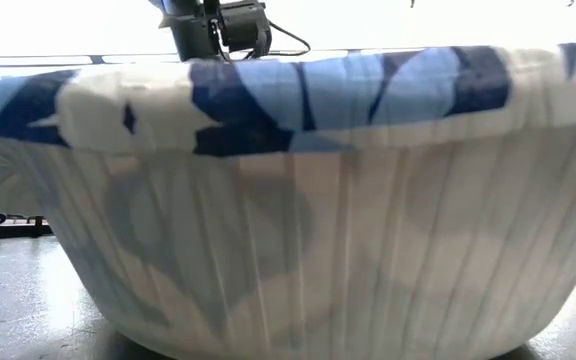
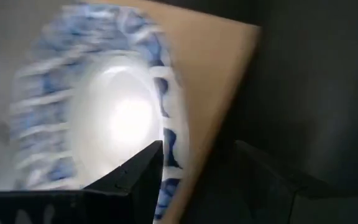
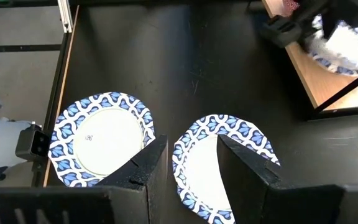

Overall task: Place and stack bowls onto a shelf
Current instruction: Stack the top right white bowl on top of the other white bowl on the shelf, then stack the top white bowl on top of the other white bowl on the shelf

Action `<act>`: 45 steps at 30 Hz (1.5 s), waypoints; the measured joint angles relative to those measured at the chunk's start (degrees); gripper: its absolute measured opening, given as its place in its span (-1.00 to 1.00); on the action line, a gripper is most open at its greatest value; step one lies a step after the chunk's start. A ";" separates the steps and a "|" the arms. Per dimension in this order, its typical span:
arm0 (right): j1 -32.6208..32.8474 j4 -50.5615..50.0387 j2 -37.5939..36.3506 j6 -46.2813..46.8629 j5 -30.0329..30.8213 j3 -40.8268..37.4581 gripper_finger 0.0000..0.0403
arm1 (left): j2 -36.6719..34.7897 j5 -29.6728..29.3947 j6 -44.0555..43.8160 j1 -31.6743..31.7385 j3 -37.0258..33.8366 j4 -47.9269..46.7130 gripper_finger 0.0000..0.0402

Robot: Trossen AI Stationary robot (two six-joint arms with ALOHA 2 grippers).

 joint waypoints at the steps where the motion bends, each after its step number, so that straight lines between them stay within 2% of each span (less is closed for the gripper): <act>1: 0.00 0.00 0.00 0.00 0.00 0.00 -0.36 | -0.02 3.49 0.66 -0.02 0.00 0.25 -0.11; 3: 0.00 0.00 0.00 0.00 0.00 0.00 -0.37 | -0.03 5.60 1.39 -0.11 0.00 1.04 -0.11; 4: 0.00 0.00 0.00 0.00 0.00 0.00 -0.37 | -0.03 4.25 1.38 -0.14 0.00 1.15 -0.11; 7: 0.00 -0.02 0.00 0.00 0.00 0.00 -0.38 | -0.03 -4.92 0.30 0.04 0.00 0.76 -0.11; 9: 0.00 -0.02 0.00 0.00 0.00 0.00 -0.38 | -0.03 -7.32 0.25 0.13 0.00 0.48 -0.11; 21: 0.00 -0.09 0.00 0.00 -0.02 0.00 -0.38 | -0.15 -7.23 2.71 0.45 0.00 0.69 -0.11; 27: 0.00 -0.09 0.00 0.17 -0.01 0.00 -0.39 | 0.36 -7.11 1.02 2.01 0.00 0.82 -0.11; 29: 0.00 -0.09 0.00 1.22 -0.03 0.00 -0.39 | 0.11 -3.00 -0.71 1.99 0.00 0.91 -0.11; 33: 0.00 -0.24 0.00 3.03 -0.48 0.00 -0.39 | -1.03 16.87 -3.89 0.75 0.00 1.32 -0.11; 35: 0.01 -0.23 0.00 3.42 -0.56 0.00 -0.39 | -1.34 23.89 -4.39 -1.25 0.00 2.07 -0.11; 40: 0.02 -0.24 0.00 3.45 -0.59 -0.10 -0.39 | -1.97 25.66 -1.63 -9.14 0.00 2.90 -0.11; 45: 0.00 -0.27 0.00 3.43 -0.61 -0.17 -0.39 | -1.68 25.81 11.07 -20.42 0.00 3.96 -0.11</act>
